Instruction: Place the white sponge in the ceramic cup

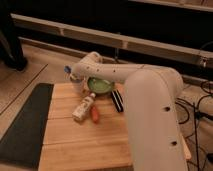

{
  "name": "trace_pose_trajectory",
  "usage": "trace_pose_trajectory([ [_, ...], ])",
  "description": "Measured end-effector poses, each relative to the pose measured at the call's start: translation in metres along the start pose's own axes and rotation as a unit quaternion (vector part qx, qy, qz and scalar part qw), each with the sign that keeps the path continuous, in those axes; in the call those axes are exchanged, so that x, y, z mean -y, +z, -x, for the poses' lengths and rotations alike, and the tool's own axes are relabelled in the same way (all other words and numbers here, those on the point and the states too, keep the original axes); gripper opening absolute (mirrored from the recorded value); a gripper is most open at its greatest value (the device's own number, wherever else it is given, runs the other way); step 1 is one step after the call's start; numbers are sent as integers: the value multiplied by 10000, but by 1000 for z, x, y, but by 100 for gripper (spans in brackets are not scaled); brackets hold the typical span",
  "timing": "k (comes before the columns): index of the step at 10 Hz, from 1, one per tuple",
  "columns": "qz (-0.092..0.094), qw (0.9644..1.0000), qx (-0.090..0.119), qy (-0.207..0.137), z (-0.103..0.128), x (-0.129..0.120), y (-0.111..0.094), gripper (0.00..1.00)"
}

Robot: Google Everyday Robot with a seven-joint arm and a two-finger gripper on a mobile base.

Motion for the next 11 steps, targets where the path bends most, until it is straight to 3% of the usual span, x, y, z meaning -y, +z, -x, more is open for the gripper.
trace_pose_trajectory([
  [3,14,10000,-24,43,-3,-1,0,70],
  [11,15,10000,-24,42,-3,-1,0,70],
])
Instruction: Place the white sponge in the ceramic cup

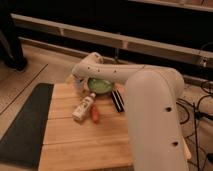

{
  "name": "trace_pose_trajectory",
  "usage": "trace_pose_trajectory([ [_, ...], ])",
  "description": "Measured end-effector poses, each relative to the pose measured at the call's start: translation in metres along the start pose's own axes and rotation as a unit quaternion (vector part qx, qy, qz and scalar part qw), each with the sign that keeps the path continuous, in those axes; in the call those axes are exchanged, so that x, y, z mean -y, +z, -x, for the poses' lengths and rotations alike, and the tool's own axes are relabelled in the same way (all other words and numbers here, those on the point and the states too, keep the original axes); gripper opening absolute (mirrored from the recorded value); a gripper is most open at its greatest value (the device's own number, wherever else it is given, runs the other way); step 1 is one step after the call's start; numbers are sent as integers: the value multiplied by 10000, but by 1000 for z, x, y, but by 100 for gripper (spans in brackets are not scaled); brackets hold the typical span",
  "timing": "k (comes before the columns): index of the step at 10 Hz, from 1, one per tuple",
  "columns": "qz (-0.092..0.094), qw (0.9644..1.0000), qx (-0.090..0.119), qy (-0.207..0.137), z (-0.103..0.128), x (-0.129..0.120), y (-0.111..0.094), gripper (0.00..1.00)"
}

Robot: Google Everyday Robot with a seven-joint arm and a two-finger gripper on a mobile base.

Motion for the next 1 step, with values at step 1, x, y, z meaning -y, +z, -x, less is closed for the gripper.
trace_pose_trajectory([
  [1,0,10000,0,0,0,0,0,70],
])
